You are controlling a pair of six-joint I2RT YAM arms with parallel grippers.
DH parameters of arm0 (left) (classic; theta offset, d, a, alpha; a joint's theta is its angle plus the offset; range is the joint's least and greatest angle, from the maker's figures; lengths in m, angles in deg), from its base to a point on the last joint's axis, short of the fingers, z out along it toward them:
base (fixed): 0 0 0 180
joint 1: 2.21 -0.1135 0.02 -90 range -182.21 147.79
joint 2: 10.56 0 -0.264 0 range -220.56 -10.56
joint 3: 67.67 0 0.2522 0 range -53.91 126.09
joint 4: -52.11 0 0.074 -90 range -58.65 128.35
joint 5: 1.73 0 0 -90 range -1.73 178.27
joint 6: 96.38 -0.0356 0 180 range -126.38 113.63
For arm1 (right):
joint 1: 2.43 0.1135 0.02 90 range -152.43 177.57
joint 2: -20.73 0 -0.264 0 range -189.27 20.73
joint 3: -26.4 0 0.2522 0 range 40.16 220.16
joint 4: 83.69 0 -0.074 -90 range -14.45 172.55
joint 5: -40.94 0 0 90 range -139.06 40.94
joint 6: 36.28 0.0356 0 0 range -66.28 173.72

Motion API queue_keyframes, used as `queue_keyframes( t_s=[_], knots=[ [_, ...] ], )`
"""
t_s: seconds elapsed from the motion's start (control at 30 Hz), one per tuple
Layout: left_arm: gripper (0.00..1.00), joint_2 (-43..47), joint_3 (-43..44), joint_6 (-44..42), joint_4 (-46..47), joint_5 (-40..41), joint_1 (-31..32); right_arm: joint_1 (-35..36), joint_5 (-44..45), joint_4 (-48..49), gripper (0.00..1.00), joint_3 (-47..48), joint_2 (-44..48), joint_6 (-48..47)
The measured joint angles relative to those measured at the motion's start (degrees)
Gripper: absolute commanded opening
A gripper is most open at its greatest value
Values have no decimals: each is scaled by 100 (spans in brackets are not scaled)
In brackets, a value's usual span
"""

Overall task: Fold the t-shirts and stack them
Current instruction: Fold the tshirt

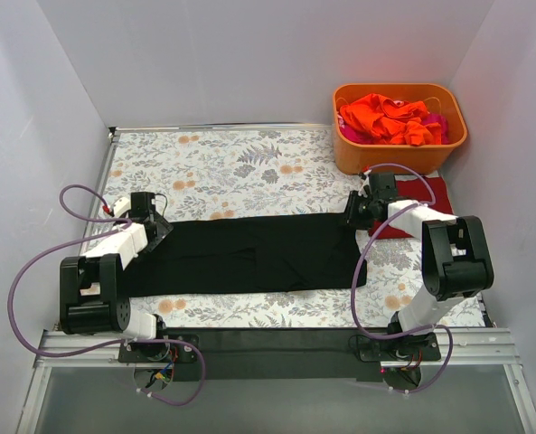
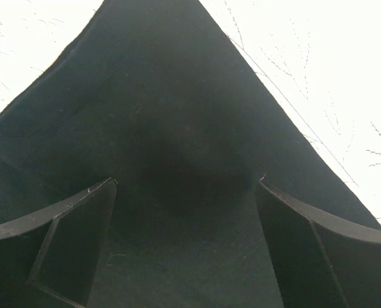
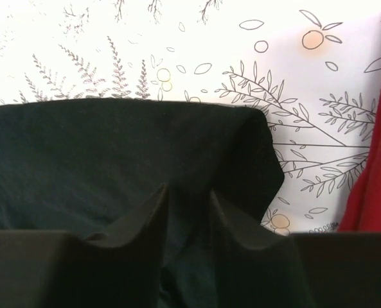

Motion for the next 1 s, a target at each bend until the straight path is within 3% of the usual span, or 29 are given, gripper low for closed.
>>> queue_keyframes(
  t_s=[0.17,0.53,0.83,1.0],
  knots=[
    [83,-59,-2,13,20,-24,-4,-9,-46,74,1,-24,-52,0],
    [83,-155,24,7,33,4,-4,-474,-238,105,1,264,-74,-46],
    [83,-164,28,-15,35,4,-2,-485,-407,105,2,822,-623,-216],
    [84,-166,31,-15,33,2,-2,-487,-415,101,12,885,-850,-295]
  ],
)
